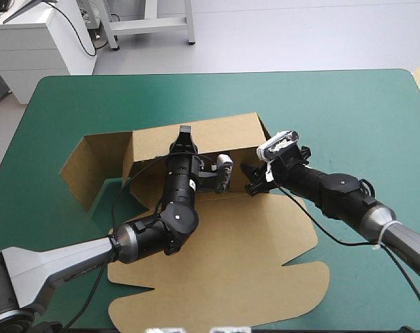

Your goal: Fold the box

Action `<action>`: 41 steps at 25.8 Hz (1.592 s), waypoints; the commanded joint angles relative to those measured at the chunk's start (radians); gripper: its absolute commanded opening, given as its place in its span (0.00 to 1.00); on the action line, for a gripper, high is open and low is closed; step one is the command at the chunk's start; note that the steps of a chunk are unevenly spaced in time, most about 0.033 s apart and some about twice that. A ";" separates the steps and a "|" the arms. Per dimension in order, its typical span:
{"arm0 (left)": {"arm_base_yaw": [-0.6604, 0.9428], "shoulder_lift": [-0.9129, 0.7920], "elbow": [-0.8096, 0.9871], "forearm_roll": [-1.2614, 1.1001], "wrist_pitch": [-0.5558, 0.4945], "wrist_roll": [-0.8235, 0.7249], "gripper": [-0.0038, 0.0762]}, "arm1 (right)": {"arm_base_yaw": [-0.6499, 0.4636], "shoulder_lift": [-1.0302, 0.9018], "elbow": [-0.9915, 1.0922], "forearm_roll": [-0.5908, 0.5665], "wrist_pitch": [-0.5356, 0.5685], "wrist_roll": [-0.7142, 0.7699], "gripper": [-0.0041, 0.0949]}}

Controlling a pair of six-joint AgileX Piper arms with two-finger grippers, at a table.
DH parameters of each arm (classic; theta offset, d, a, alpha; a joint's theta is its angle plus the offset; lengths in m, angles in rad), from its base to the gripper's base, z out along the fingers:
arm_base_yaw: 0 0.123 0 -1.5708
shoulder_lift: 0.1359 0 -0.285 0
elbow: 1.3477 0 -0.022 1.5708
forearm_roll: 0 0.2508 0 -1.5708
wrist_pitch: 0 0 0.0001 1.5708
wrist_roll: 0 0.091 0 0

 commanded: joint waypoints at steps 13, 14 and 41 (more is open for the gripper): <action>-0.012 -0.038 -0.023 0.086 -0.012 0.003 0.04 | -0.049 -0.039 -0.043 -0.418 0.047 0.419 0.47; -0.012 -0.038 -0.023 0.086 -0.012 0.003 0.04 | -0.049 -0.039 -0.043 -0.416 0.055 0.419 0.30; -0.012 -0.038 -0.023 0.082 -0.016 0.003 0.04 | -0.047 -0.037 -0.055 -0.060 0.023 0.119 0.80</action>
